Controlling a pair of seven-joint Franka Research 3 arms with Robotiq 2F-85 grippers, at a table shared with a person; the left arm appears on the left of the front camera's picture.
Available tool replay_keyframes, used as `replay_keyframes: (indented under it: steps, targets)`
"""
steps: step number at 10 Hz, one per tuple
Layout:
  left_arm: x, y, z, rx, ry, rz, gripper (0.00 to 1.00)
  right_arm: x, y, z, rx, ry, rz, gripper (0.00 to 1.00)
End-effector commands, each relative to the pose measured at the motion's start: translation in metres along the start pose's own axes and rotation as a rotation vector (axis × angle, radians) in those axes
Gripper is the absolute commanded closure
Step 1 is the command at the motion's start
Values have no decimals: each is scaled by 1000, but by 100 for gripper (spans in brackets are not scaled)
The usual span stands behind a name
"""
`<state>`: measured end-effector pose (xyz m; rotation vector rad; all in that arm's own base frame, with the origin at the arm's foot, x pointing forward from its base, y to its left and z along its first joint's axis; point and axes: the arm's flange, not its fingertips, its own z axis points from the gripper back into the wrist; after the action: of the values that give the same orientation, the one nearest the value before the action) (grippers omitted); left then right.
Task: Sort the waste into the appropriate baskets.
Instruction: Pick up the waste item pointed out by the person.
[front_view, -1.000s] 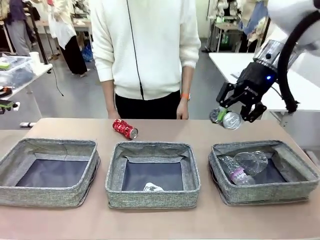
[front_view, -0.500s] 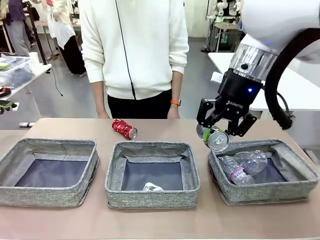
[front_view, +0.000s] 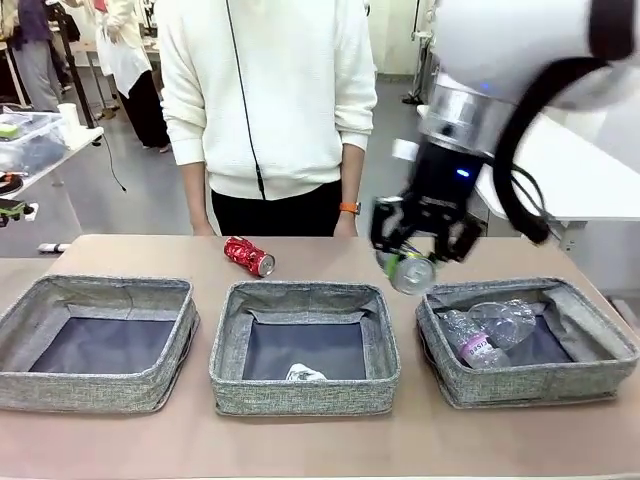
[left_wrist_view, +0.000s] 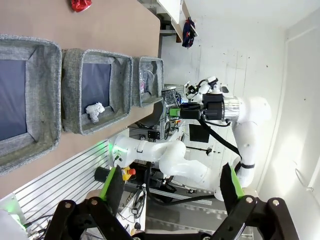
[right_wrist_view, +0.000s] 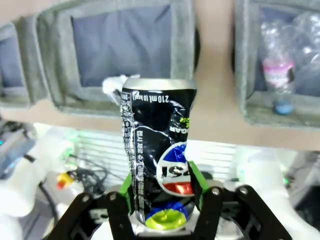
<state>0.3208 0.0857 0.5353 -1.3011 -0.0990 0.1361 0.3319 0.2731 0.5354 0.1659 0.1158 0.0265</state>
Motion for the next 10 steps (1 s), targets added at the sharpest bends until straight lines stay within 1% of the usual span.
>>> replay_keyframes:
  steps: [1, 2, 3, 4, 5, 8, 10]
  targets:
    - [-2, 1, 2, 9, 10, -17, 0, 13, 77, 39, -159, 3, -81, 56]
    - [-2, 1, 2, 9, 10, -17, 0, 9, 114, 55, -232, -33, -66, 56]
    - [-2, 1, 2, 9, 10, -17, 0, 3, 148, 75, -270, -73, -52, 56]
    - [-2, 1, 2, 9, 10, -17, 0, -3, 165, 89, -273, -114, -54, 56]
    - [-2, 1, 2, 9, 10, -17, 0, -12, 178, 109, -280, -158, -51, 56]
    - [-2, 1, 2, 9, 10, -17, 0, -42, 197, 159, -256, -344, -51, 56]
    - [-2, 1, 2, 9, 10, -17, 0, -52, 197, 176, -254, -397, -56, 56]
